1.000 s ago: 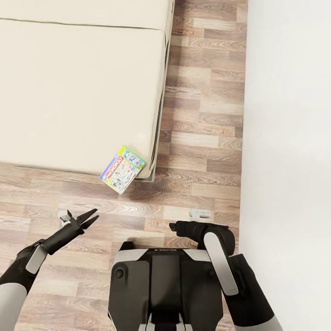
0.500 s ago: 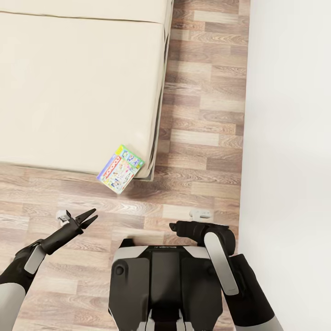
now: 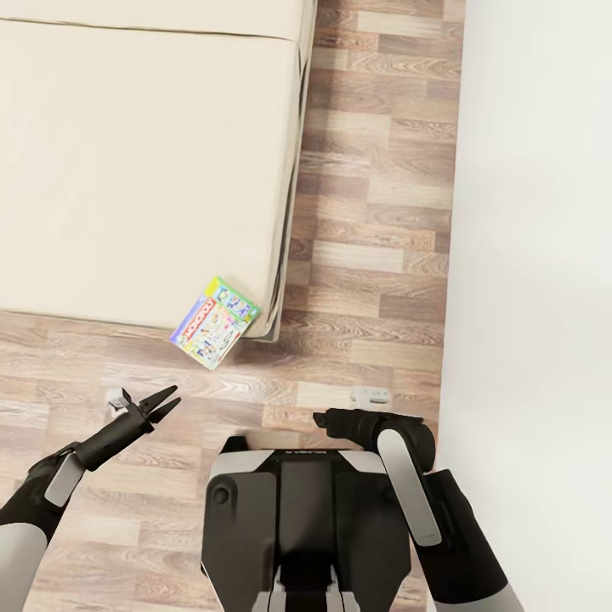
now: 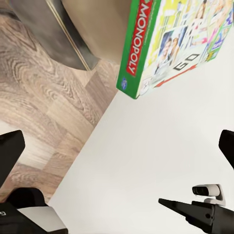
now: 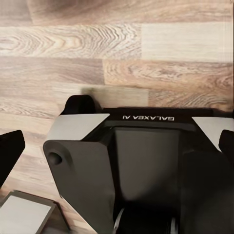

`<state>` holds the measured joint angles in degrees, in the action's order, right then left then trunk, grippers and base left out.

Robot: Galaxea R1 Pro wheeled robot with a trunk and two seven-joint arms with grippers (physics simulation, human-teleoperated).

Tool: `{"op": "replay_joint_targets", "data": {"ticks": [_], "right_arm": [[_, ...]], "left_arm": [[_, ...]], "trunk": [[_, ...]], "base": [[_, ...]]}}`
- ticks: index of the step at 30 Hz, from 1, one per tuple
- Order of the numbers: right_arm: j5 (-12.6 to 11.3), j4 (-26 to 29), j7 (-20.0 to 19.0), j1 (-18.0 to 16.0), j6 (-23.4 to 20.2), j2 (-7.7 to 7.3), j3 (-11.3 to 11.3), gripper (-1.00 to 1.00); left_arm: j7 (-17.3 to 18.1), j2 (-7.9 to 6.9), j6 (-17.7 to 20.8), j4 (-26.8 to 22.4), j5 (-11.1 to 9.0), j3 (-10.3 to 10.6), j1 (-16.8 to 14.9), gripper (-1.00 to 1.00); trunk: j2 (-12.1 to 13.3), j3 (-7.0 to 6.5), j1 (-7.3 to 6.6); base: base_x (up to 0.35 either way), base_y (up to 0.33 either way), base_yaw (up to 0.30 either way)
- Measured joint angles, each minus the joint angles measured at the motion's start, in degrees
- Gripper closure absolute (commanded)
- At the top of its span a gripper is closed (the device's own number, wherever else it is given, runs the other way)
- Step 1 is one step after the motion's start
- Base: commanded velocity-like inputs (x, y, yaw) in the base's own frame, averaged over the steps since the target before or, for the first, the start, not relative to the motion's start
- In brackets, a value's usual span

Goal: Put all the toys in the child's room - the three board games (two on the bed and one on the table), the two jigsaw puzzles on the table, and the tennis ball on the table - inside the toy box on the table in the child's room.

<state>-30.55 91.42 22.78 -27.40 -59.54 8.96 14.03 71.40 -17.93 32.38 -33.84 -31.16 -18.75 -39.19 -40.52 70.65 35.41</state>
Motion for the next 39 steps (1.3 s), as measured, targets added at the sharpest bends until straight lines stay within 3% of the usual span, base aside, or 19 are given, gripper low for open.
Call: {"op": "replay_joint_targets", "data": {"ticks": [39], "right_arm": [[0.0, -0.1, 0.0, 0.0, 0.0, 0.00, 0.0, -1.00]], "left_arm": [[0.0, 0.17, -0.2, 0.0, 0.1, 0.1, 0.0, -1.00]], "trunk": [[0.0, 0.09, 0.01]], "base": [[0.067, -0.027, 0.000]]}}
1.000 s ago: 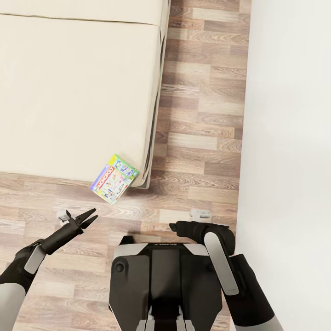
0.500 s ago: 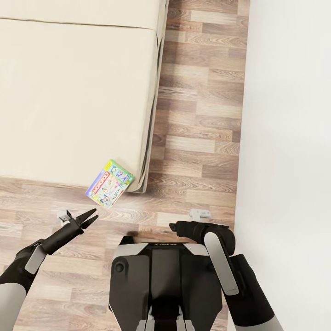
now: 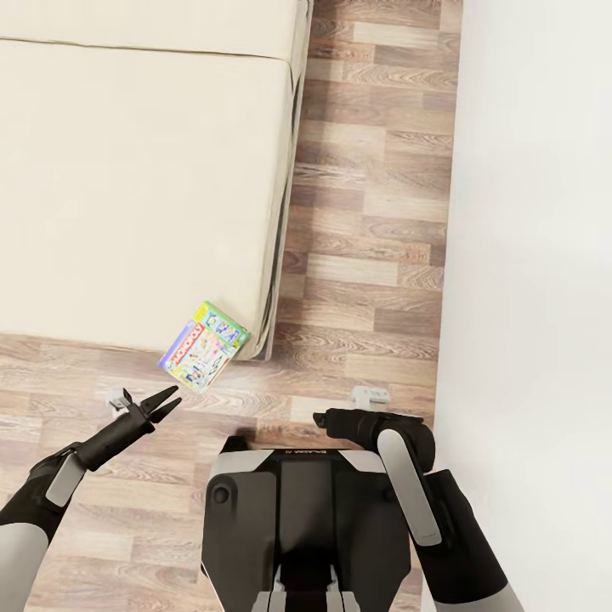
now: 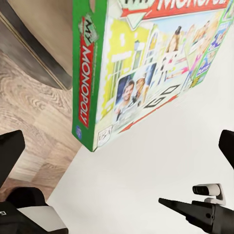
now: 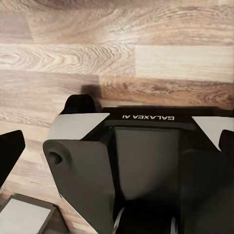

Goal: Put all the toys in the child's room - the three board games (two on the bed and one on the table), the two jigsaw puzzles on the table, and the tennis ball on the table - inside the toy box on the table in the child's room.

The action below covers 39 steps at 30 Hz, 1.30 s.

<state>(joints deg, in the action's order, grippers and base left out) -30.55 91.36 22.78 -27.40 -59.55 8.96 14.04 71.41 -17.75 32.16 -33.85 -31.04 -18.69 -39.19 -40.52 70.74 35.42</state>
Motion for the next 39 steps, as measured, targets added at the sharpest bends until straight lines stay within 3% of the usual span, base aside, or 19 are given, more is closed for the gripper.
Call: {"op": "replay_joint_targets", "data": {"ticks": [15, 39], "right_arm": [[0.0, 0.0, 0.0, 0.0, 0.0, 0.00, 0.0, -1.00], [0.0, 0.0, 0.0, 0.0, 0.0, 0.00, 0.0, -1.00]], "left_arm": [[0.0, 0.00, -0.1, 0.0, 0.0, 0.1, 0.0, -1.00], [0.1, -0.02, -0.2, 0.0, 0.0, 0.1, 0.0, -1.00]], "trunk": [[0.0, 0.21, 0.01], [0.0, 2.30, 0.01]], "base": [[0.011, 0.004, 0.000], [0.000, 0.000, 0.000]]}}
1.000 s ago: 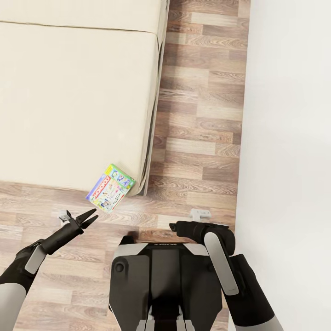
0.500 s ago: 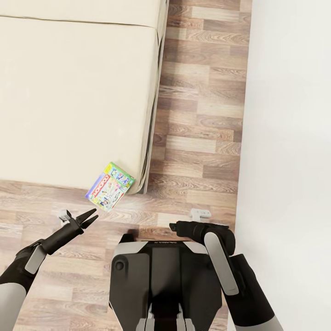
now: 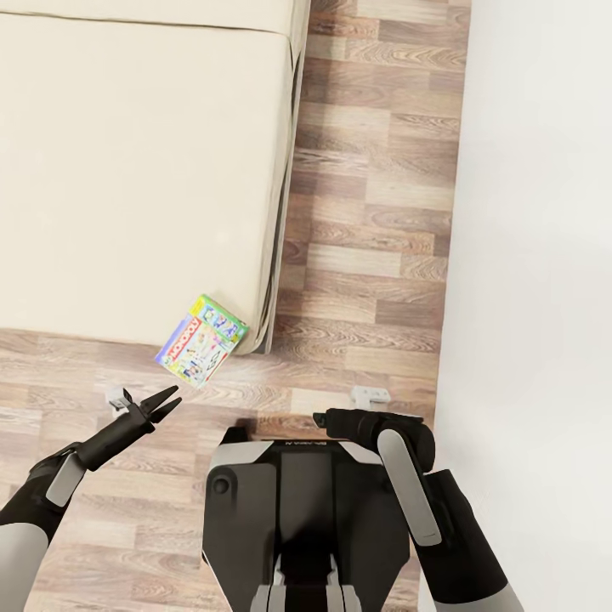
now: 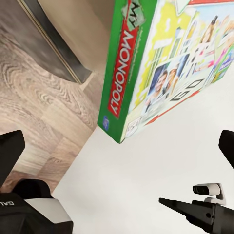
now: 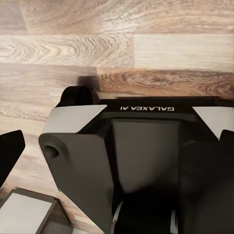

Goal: Put all the toys in the child's room - the three board games (two on the bed and one on the table), the two jigsaw puzzles on the table, and the tennis ball on the table - inside the toy box on the table in the child's room.

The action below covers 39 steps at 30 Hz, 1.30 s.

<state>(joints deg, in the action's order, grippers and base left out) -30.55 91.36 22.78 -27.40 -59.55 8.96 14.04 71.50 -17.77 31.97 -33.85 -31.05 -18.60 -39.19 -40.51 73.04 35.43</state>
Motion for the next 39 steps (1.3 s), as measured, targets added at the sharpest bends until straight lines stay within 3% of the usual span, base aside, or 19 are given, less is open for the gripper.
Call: {"op": "replay_joint_targets", "data": {"ticks": [34, 36, 39], "right_arm": [[0.0, 0.1, 0.2, -0.2, -0.3, 0.35, 0.1, -1.00], [0.0, 0.1, 0.2, -1.0, -0.3, 0.40, -0.2, -1.00], [0.0, 0.0, 0.4, -5.4, -0.3, 0.39, -1.2, -1.00]], "left_arm": [[0.1, 0.01, -0.1, 0.0, 0.0, 0.1, 0.0, -1.00], [0.1, -0.02, -0.1, 0.0, 0.0, 0.1, 0.0, -1.00], [0.1, -0.05, -0.1, 0.0, 0.0, 0.1, 0.0, -1.00]], "trunk": [[0.0, 3.11, 0.00], [0.0, 3.18, 0.00], [0.0, 3.22, 0.00]], "base": [[0.000, 0.000, 0.000], [0.000, 0.000, 0.000], [0.000, 0.000, 0.000]]}}
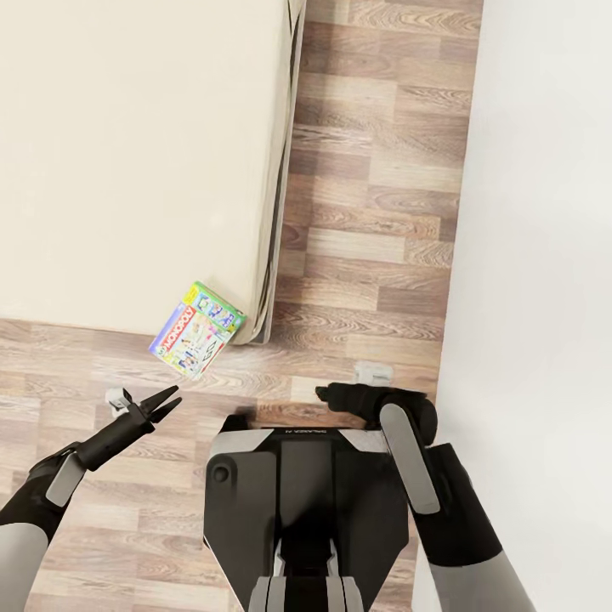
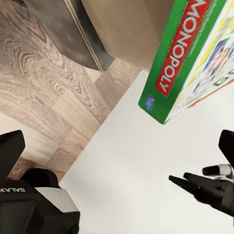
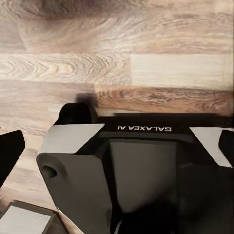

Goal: Put all the toys in the child's room - the three board games (two on the bed and one on the table), the two jigsaw puzzles on the table, and the tennis ball on the table - inside the toy box on the table in the child's room.

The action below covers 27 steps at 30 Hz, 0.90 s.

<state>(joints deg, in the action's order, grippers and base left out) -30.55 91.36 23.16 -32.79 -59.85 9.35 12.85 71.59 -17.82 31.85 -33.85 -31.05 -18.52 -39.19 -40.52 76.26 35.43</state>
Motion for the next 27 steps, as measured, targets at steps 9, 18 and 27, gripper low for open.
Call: {"op": "replay_joint_targets", "data": {"ticks": [9, 18, 27], "right_arm": [[-0.1, -2.0, 0.1, -9.0, 0.0, -0.44, -7.9, -1.00], [-0.3, -10.7, 0.1, -15.5, 0.0, -0.47, -9.6, -1.00], [-0.2, -19.0, 0.2, -19.5, 0.0, -0.57, -10.9, -1.00]], "left_arm": [[0.0, 0.06, 0.0, 0.0, 0.0, 0.0, 0.0, -1.00], [0.0, 0.05, 0.0, 0.0, 0.0, 0.0, 0.0, -1.00], [-0.1, 0.11, 0.0, 0.0, 0.0, 0.1, 0.0, -1.00]], "trunk": [[0.0, 0.02, -0.01], [0.0, 0.03, -0.01], [0.0, 0.03, -0.01]], "base": [[0.000, 0.000, 0.000], [0.000, 0.000, 0.000], [0.000, 0.000, 0.000]]}}
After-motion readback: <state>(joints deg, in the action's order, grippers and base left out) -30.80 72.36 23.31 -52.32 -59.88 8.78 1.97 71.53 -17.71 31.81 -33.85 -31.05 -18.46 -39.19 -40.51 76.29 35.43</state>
